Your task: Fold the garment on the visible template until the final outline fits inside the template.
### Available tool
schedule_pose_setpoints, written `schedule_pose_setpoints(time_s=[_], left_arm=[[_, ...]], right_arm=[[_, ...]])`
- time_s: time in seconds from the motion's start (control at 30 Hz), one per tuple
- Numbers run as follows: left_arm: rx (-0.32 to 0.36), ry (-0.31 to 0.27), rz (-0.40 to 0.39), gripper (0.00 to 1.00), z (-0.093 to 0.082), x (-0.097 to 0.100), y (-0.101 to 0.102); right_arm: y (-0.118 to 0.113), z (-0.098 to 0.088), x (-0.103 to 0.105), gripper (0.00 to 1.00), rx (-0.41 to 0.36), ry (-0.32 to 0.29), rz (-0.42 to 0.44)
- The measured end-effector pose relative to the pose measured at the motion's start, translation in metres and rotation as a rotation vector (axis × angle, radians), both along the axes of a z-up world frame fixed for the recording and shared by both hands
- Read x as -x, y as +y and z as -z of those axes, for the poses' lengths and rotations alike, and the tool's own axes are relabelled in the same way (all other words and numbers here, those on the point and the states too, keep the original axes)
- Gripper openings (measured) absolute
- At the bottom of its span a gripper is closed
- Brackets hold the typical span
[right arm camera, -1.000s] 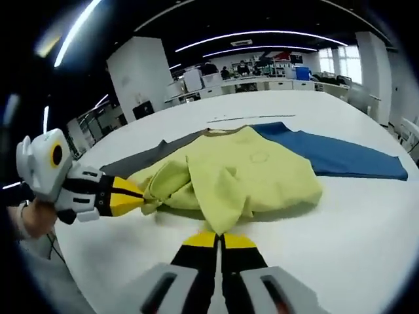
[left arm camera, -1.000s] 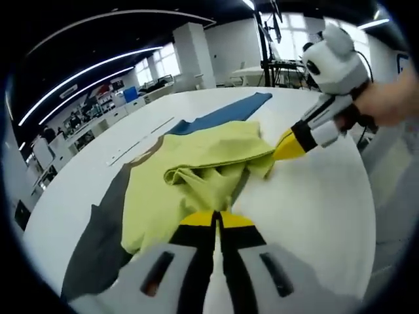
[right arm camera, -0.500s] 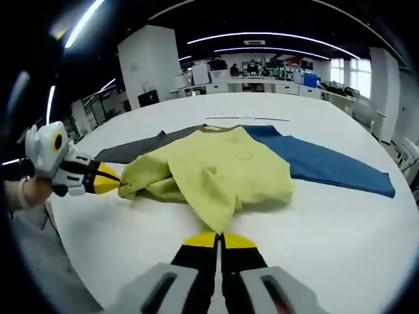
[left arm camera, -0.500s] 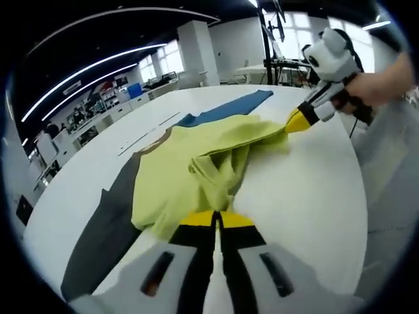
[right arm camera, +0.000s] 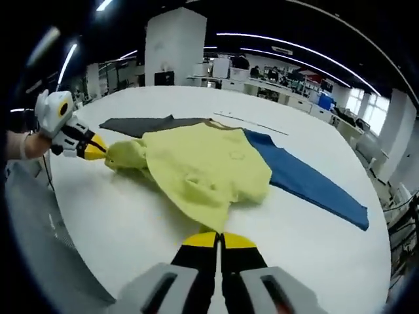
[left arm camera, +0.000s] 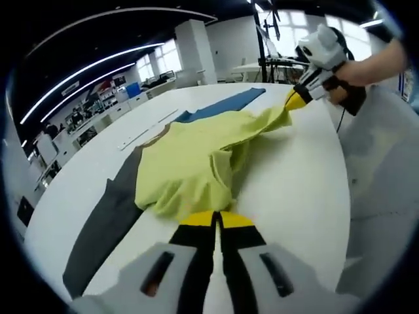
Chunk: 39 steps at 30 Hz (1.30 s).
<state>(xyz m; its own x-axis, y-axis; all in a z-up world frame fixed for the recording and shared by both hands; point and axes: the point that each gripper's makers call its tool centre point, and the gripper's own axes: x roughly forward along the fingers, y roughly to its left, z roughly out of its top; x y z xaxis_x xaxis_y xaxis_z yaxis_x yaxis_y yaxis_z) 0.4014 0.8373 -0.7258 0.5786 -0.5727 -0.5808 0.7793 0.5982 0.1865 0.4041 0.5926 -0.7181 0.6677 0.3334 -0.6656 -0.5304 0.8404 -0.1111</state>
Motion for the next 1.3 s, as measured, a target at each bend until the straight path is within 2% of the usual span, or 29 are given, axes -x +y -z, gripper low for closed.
schedule_pose_setpoints(time_s=[0.13,0.7,0.8,0.9,1.0,1.07,1.2,1.3], left_arm=[[-0.001,0.009,0.006,0.00,-0.001,0.012,0.004],[-0.014,0.058,0.056,0.00,-0.007,0.052,0.016],[-0.027,0.071,0.075,0.00,-0.006,0.059,0.016],[-0.048,0.079,0.105,0.00,-0.006,0.067,0.015],[-0.041,0.135,0.112,0.00,-0.002,0.078,0.013],[-0.052,0.140,0.133,0.00,0.002,0.084,0.009],[-0.066,0.163,0.161,0.00,0.009,0.091,0.001],[-0.104,0.171,0.183,0.00,0.015,0.093,0.002]], right_arm=[[-0.004,-0.008,0.010,0.00,0.058,-0.027,-0.052],[-0.016,-0.013,0.041,0.00,0.154,-0.041,-0.149],[-0.021,-0.009,0.046,0.00,0.225,-0.042,-0.204],[-0.023,-0.007,0.049,0.00,0.227,-0.036,-0.213],[-0.026,-0.004,0.051,0.00,0.237,-0.026,-0.218],[-0.028,0.002,0.056,0.00,0.285,-0.016,-0.258],[-0.030,0.016,0.061,0.00,0.296,0.008,-0.274],[-0.034,0.027,0.063,0.00,0.303,0.030,-0.272]])
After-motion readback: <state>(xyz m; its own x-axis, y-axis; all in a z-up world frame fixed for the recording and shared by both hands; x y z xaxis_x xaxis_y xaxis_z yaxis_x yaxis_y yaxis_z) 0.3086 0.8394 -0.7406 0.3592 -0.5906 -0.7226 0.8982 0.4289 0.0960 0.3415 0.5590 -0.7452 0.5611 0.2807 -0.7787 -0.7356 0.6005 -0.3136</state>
